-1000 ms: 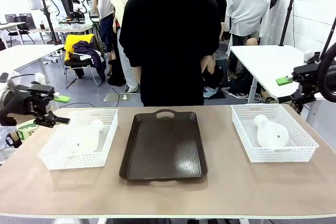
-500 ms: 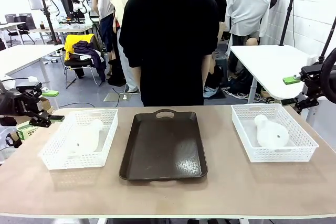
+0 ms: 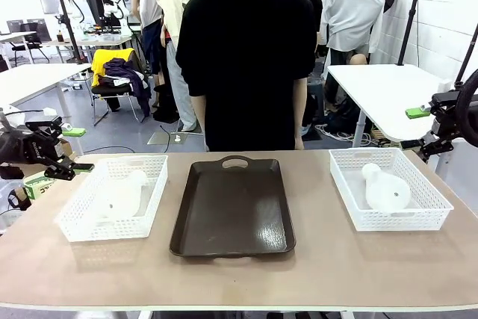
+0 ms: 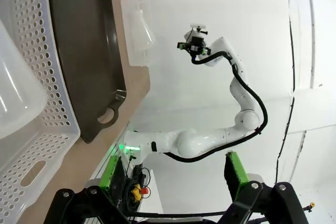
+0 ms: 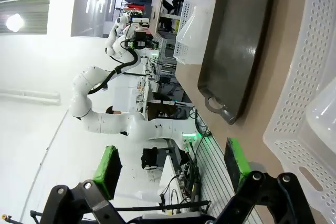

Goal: Prepare the laboratory tools.
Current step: Pick up the Big flask that the person points to.

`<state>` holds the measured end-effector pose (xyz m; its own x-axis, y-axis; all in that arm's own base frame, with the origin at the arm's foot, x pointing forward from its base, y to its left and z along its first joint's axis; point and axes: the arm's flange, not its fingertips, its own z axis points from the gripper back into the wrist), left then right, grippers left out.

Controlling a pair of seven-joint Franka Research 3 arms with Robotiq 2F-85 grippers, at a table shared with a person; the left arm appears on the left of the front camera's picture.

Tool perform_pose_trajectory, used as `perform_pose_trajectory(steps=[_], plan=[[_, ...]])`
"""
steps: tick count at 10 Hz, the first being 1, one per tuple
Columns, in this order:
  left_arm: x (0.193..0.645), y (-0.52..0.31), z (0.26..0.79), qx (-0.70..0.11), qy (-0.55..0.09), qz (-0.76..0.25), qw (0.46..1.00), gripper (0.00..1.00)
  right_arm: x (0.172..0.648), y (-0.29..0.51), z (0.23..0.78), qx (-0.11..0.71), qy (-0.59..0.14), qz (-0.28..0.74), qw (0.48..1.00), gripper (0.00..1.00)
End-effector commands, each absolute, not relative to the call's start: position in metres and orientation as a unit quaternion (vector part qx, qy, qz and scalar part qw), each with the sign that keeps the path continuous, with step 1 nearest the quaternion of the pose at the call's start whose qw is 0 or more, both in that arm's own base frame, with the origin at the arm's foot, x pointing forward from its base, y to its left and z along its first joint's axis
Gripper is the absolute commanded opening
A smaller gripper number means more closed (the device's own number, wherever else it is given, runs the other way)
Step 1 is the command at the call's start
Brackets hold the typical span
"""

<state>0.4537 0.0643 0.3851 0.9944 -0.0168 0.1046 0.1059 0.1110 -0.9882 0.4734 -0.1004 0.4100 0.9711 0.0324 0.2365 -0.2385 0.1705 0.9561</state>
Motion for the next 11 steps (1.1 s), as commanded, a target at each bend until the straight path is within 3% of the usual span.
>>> perform_pose_trajectory(steps=[1,11], plan=[[0.453,0.0641,0.3853,-0.667,-0.032,-0.042,0.743,1.0,0.4722,-0.0992,0.4087,0.637,-0.079,0.089,0.762,1.0],[0.453,0.0641,0.3853,-0.667,-0.032,-0.042,0.743,1.0,0.4722,-0.0992,0.4087,0.637,-0.079,0.089,0.762,1.0]])
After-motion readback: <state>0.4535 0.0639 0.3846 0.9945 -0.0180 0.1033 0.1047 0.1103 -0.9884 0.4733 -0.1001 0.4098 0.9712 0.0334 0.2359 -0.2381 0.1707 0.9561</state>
